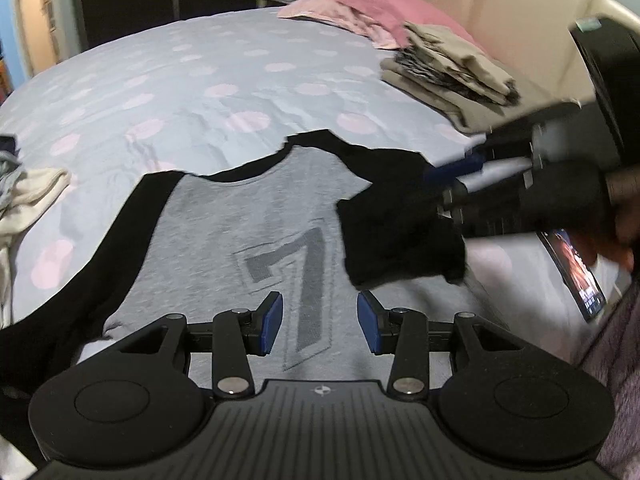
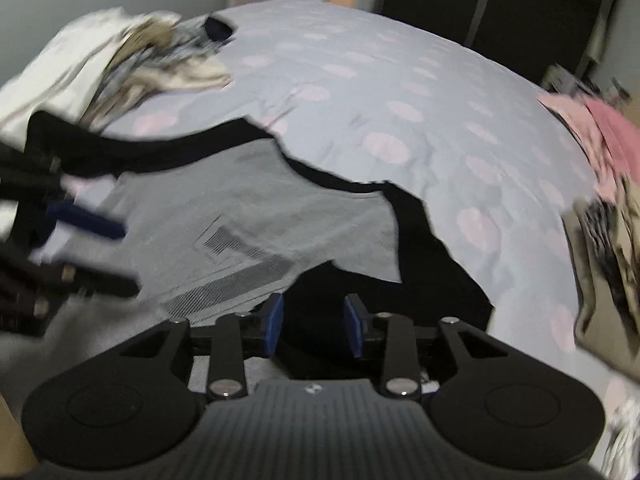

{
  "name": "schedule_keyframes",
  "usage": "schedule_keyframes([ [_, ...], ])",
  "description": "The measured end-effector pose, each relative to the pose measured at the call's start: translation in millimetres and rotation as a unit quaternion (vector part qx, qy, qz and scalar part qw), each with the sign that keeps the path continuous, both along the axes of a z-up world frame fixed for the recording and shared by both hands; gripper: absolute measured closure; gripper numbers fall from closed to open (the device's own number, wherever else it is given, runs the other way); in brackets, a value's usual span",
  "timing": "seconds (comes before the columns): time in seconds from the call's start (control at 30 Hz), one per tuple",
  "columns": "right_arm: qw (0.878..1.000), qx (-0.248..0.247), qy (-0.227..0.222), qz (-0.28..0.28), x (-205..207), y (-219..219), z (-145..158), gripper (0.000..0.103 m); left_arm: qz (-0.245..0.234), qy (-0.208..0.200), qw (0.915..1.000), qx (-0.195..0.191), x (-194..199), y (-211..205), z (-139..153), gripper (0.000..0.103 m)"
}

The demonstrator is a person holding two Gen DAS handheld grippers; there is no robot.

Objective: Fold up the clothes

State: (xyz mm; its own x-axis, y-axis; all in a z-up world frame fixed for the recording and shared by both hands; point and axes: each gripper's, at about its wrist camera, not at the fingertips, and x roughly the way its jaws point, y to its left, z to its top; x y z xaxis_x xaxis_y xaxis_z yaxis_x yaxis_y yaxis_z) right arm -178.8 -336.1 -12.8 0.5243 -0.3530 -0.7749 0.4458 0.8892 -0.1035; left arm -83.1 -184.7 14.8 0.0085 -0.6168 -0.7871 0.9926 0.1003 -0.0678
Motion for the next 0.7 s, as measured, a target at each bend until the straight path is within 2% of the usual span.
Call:
schedule_keyframes([
  [0.1,0.998,0.014,-0.025,-0.059,-17,-17,12,0.055,-0.031,-0.005,0.9995,-0.010,-13,-2,0,0.064],
  [0.17,0.995,0.018,-0.029,-0.097,-28,-29,16,0.054,-0.049,-0.009,0.9987,-0.011,-23,-6,-3,0.064],
  [0.3,0.984,0.002,0.006,-0.179,-45,-49,16,0.054,-0.090,-0.034,0.9954,0.000,-51,-22,-8,0.064],
  [0.37,0.977,0.011,0.019,-0.214,-54,-61,13,0.054,-0.111,-0.039,0.9931,0.000,-65,-32,-12,0.064],
  [0.47,0.967,0.035,0.032,-0.249,-70,-74,8,0.053,-0.139,-0.037,0.9896,0.002,-85,-49,-18,0.064],
  [0.57,0.961,0.048,0.037,-0.270,-84,-81,3,0.048,-0.161,-0.039,0.9861,0.008,-102,-67,-28,0.061],
  [0.7,0.955,0.057,0.040,-0.290,-101,-88,0,0.047,-0.167,-0.030,0.9852,0.024,-115,-94,-48,0.061],
])
